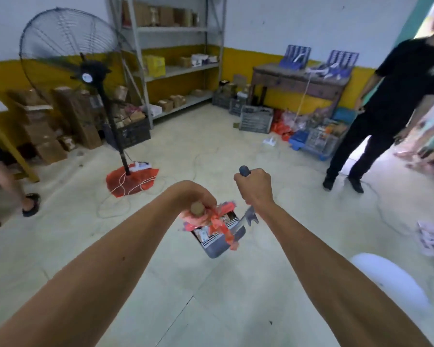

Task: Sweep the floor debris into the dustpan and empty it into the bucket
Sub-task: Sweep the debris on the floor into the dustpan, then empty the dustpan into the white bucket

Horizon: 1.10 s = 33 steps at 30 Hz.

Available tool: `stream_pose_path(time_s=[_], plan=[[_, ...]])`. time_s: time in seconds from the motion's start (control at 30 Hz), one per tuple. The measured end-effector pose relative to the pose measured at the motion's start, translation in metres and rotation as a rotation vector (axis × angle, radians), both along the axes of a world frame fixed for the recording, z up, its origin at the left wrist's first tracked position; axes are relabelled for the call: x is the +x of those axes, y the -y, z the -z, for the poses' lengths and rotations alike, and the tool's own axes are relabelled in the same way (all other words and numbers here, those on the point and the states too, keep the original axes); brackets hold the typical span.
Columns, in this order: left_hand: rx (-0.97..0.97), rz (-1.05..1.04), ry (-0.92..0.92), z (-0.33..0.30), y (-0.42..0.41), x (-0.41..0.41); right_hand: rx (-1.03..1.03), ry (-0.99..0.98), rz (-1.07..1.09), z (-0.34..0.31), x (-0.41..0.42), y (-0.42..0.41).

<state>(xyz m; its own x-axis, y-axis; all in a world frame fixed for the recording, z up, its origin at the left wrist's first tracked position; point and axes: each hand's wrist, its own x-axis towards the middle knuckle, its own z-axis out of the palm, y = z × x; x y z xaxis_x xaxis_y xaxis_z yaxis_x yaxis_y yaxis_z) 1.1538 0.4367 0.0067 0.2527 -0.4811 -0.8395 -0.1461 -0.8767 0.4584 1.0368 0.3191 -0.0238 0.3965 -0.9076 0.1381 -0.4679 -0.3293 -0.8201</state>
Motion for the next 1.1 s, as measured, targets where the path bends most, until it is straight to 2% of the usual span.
stream_pose_path(time_s=[0.07, 0.23, 0.4, 0.53, 0.83, 0.97, 1.1], plan=[[0.0, 0.06, 0.044, -0.005, 0.031, -0.008, -0.005, 0.025, 0.064, -0.006, -0.019, 0.024], [-0.022, 0.227, 0.005, -0.014, 0.108, -0.044, 0.008, 0.089, 0.267, -0.017, -0.077, 0.08], [-0.076, 0.411, 0.042, -0.025, 0.171, -0.087, 0.003, 0.108, 0.461, -0.024, -0.151, 0.116], [-0.107, 0.657, 0.125, -0.029, 0.212, -0.136, -0.032, 0.122, 0.615, -0.026, -0.206, 0.13], [-0.236, 0.924, 0.008, -0.013, 0.292, -0.213, -0.14, -0.176, 0.851, -0.035, -0.304, 0.143], [-0.221, 0.917, -0.205, -0.014, 0.324, -0.231, -0.171, -0.248, 0.94, -0.044, -0.321, 0.151], [-0.192, 0.969, -0.298, -0.013, 0.349, -0.225, -0.157, -0.382, 1.036, -0.045, -0.319, 0.166]])
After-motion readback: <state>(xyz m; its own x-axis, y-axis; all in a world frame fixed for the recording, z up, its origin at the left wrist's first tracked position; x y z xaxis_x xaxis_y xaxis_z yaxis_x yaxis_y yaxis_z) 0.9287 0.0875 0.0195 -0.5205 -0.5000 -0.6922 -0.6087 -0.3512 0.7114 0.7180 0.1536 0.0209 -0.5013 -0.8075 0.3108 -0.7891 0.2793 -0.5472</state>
